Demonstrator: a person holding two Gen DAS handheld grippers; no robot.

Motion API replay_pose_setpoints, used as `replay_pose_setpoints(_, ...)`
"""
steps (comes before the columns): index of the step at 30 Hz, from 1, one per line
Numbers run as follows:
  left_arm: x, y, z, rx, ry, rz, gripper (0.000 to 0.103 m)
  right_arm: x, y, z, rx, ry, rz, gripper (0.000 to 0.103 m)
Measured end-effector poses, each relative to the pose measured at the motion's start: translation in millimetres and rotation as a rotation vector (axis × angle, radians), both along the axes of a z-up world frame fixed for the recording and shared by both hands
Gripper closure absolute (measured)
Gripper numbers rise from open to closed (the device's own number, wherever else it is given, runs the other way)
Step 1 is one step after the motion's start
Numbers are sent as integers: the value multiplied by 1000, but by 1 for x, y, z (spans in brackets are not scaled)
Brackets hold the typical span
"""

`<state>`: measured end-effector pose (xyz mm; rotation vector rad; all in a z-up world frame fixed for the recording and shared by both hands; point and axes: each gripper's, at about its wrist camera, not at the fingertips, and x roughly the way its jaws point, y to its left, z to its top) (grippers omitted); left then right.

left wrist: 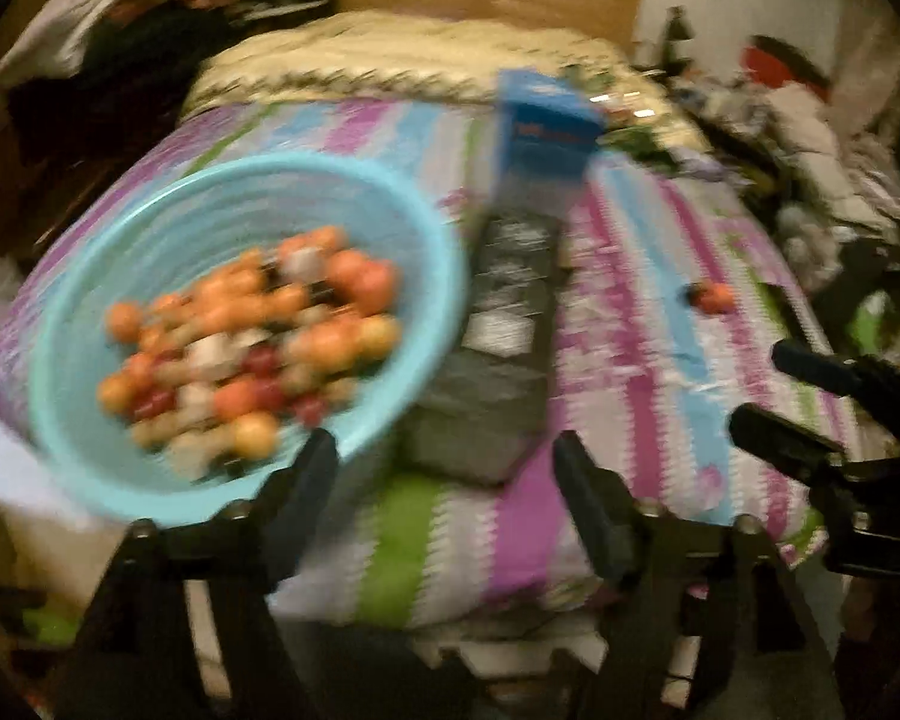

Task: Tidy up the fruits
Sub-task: 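Move both open tools back toward the remaining fruits on the bed, then grasp the orange with the right tool while the left tool approaches the red tomato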

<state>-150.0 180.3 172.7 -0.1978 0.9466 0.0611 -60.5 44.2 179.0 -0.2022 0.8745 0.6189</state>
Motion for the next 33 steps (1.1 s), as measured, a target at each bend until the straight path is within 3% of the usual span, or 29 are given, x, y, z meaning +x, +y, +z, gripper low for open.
replay_pose_setpoints(9, 60, -88, -34, -40, 7, -169, 23, 41, -127, -39, 51, -15, -321, 25)
replay_pose_setpoints(15, 114, -120, -67, -71, 42, -178, 23, 122, -183, -79, 19, 5, -431, 43)
replay_pose_setpoints(21, 158, -150, -102, -75, 111, -203, 23, 197, -195, -109, -7, 47, -391, 43)
replay_pose_setpoints(29, 201, -193, -128, -140, 126, -273, 25, 230, -191, -136, -24, 84, -306, 43)
replay_pose_setpoints(30, 206, -198, -130, -152, 128, -279, 30, 230, -192, -137, -12, 91, -305, 45)
replay_pose_setpoints(31, 213, -206, -133, -171, 132, -290, 34, 229, -195, -137, -1, 90, -304, 58)
replay_pose_setpoints(32, 218, -211, -136, -183, 138, -296, 39, 227, -197, -135, 20, 95, -299, 63)
replay_pose_setpoints(33, 223, -216, -138, -197, 141, -303, 42, 223, -200, -132, 32, 93, -309, 63)
